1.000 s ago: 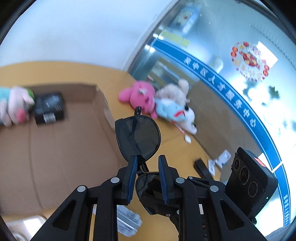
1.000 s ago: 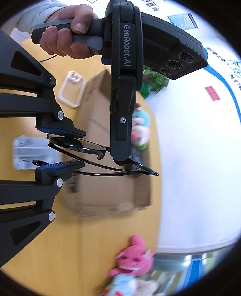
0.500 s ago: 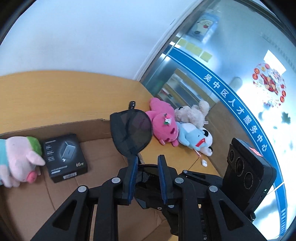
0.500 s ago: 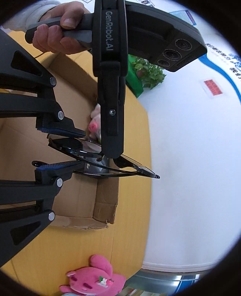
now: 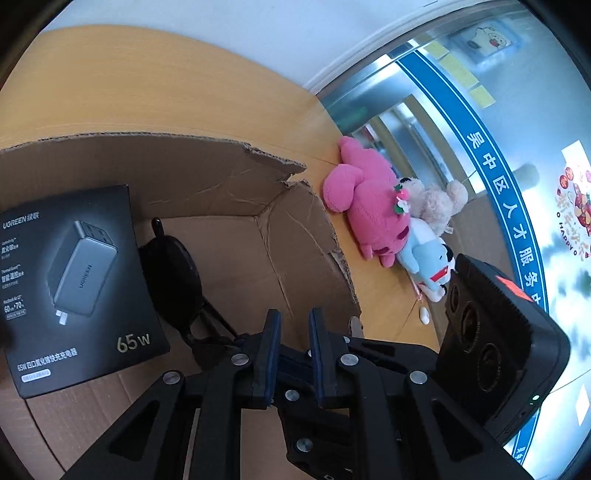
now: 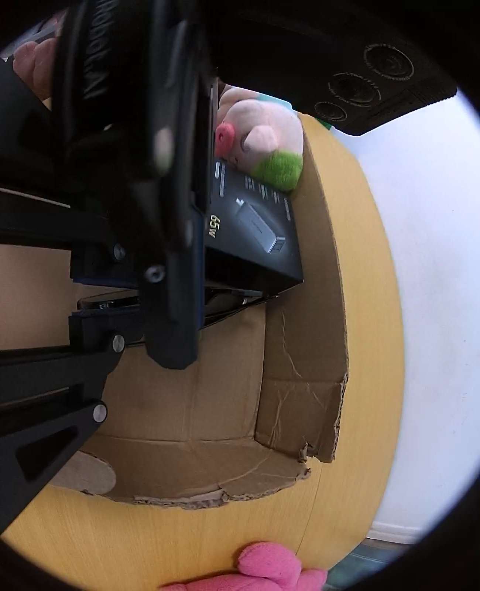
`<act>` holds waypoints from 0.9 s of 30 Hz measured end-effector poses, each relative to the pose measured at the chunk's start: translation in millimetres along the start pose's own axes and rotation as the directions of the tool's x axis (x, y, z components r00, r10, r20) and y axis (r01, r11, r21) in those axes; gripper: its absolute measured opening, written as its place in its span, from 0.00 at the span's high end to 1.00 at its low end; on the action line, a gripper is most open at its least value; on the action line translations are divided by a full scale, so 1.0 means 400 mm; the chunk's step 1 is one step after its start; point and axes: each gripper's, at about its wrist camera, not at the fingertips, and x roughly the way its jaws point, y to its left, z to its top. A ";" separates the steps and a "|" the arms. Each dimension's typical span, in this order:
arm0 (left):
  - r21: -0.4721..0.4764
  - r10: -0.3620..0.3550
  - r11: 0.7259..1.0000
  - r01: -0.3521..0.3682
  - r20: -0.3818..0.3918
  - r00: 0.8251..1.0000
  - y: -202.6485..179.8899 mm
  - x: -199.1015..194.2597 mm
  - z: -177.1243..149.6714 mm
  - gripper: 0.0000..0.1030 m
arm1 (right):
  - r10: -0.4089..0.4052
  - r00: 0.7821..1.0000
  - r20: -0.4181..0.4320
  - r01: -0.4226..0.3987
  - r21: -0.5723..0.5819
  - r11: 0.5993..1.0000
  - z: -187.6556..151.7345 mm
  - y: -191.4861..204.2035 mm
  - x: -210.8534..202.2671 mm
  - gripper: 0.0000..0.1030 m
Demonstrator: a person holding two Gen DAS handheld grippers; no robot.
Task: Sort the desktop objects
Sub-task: 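Carry the sunglasses into the box and open the right gripper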
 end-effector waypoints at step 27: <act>-0.002 0.176 0.984 -0.179 0.204 0.963 0.094 -0.354 -0.179 0.85 | -0.233 0.972 -0.023 0.234 0.069 0.970 -0.015 -0.016 0.082 0.77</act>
